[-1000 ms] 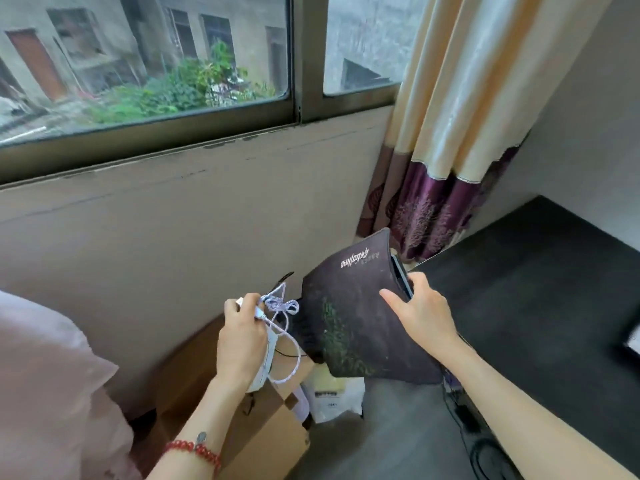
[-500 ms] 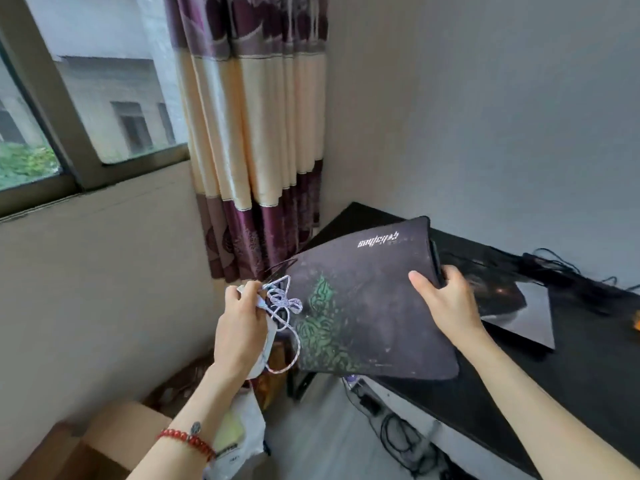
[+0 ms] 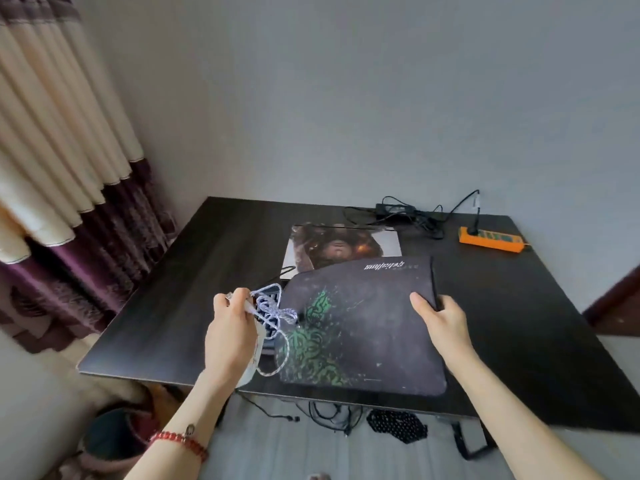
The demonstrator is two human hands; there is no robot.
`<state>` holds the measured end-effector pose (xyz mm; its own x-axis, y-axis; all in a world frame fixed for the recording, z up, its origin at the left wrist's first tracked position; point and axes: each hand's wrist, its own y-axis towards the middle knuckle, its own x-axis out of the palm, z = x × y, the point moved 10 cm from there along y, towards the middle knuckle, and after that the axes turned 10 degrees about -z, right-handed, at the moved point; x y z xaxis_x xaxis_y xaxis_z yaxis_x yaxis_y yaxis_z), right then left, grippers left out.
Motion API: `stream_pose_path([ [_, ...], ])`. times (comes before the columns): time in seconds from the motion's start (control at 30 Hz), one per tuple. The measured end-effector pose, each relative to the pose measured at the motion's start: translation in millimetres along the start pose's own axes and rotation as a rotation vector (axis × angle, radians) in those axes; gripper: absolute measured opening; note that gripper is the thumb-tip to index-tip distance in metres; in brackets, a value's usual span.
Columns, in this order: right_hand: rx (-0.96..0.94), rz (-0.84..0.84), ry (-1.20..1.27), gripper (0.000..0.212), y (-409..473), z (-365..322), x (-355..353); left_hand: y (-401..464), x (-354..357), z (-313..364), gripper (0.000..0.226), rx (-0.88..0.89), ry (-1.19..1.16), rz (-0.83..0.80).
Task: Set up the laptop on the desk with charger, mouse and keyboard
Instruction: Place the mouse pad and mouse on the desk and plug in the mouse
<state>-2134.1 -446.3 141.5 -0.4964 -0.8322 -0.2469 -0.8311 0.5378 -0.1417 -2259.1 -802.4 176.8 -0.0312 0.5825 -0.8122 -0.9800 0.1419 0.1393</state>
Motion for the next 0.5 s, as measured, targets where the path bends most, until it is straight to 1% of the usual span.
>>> stream_pose_path([
  [0.1, 0.099, 0.015, 0.011, 0.024, 18.0, 33.3, -15.9, 24.7, 27.1, -6.2, 0.021, -0.013, 0.005, -0.054],
  [0.23, 0.219, -0.007, -0.039, 0.026, 46.3, 68.7, -24.9, 62.4, 57.2, -5.8, 0.021, -0.004, 0.005, -0.132],
  [0.37, 0.279, -0.005, -0.105, 0.026, 62.8, 99.5, -29.2, 87.6, 88.2, 6.3, 0.024, 0.031, -0.011, -0.225],
  [0.5, 0.353, -0.037, -0.175, 0.033, 73.6, 129.1, -26.5, 97.8, 117.3, 10.7, 0.026, 0.018, -0.043, -0.288],
])
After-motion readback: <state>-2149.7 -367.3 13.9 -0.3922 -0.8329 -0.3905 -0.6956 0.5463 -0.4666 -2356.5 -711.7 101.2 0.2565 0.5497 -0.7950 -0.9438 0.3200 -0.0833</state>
